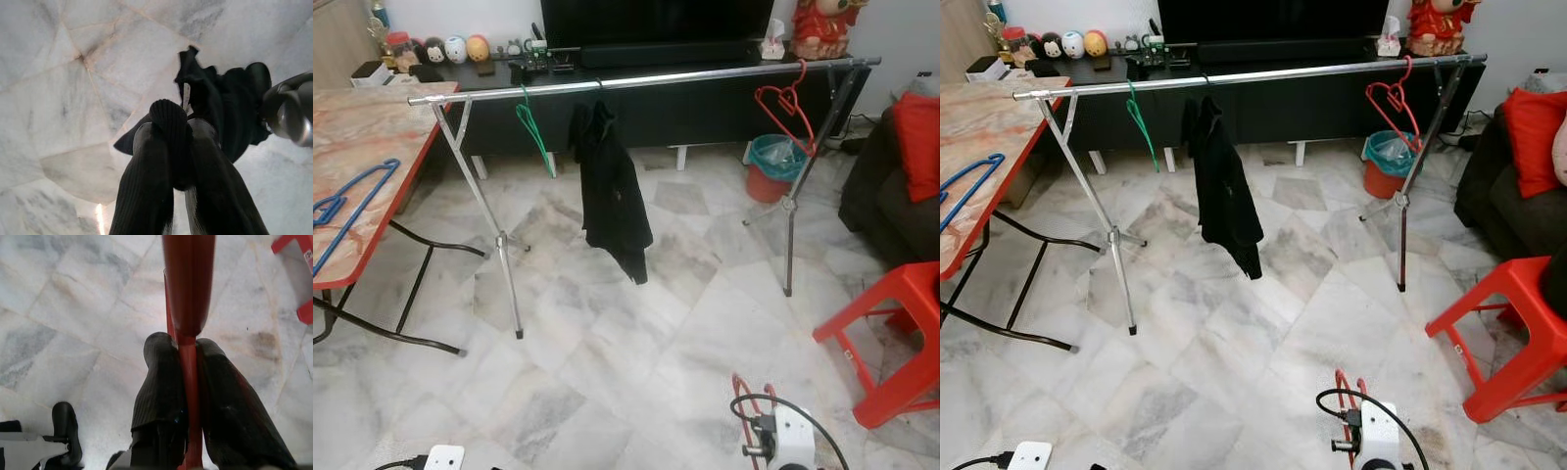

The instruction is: Hang hanger

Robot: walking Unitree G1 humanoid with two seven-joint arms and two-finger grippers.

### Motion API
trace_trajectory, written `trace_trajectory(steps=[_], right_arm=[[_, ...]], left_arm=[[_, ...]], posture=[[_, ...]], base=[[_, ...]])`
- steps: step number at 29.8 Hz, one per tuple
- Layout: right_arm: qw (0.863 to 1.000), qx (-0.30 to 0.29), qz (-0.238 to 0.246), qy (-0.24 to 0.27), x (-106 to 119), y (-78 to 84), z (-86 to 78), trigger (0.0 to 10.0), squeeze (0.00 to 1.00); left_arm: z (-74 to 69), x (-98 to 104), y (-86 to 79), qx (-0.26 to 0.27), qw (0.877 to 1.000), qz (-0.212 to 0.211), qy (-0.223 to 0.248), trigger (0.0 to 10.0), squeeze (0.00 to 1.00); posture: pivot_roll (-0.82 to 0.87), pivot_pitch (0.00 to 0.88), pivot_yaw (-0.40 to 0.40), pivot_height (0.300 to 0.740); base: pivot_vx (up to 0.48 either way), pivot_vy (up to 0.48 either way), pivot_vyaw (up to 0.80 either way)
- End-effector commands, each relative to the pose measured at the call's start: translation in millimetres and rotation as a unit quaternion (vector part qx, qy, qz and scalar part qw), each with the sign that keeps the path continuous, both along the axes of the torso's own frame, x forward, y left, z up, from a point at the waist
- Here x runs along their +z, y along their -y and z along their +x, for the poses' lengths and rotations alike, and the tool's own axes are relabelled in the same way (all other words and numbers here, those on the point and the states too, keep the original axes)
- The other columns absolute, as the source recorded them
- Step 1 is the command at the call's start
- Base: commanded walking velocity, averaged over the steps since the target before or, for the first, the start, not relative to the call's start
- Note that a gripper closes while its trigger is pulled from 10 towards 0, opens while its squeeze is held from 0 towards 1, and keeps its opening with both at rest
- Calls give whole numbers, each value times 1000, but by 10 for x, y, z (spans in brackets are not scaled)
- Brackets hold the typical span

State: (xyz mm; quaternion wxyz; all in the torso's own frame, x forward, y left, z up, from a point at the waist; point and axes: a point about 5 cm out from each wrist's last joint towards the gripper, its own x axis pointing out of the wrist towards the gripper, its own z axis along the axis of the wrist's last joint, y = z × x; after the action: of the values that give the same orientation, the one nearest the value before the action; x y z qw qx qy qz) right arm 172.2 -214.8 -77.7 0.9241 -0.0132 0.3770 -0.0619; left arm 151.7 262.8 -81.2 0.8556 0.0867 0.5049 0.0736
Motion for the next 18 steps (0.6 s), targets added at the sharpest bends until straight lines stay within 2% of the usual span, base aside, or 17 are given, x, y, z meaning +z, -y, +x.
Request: trace_trajectory(steps=[1, 9, 18], right_arm=[[1000, -13, 2, -7, -22, 7, -44, 10000, 0], [999, -26, 4, -20, -65, -6, -132, 10000, 0], [999, -21, 0, -33, -89, 0, -183, 10000, 0]], left_arm=[[37, 18, -1, 8, 1000, -7, 15, 10000, 0], [71, 39, -17, 15, 1000, -6, 26, 10000, 0], [70, 45, -38, 22, 999, -4, 28, 10000, 0]], posture=[[8, 32, 31, 740], [7, 34, 34, 740], [8, 34, 34, 740]], base=[[0, 0, 0], [0, 0, 0], [299, 0, 0]])
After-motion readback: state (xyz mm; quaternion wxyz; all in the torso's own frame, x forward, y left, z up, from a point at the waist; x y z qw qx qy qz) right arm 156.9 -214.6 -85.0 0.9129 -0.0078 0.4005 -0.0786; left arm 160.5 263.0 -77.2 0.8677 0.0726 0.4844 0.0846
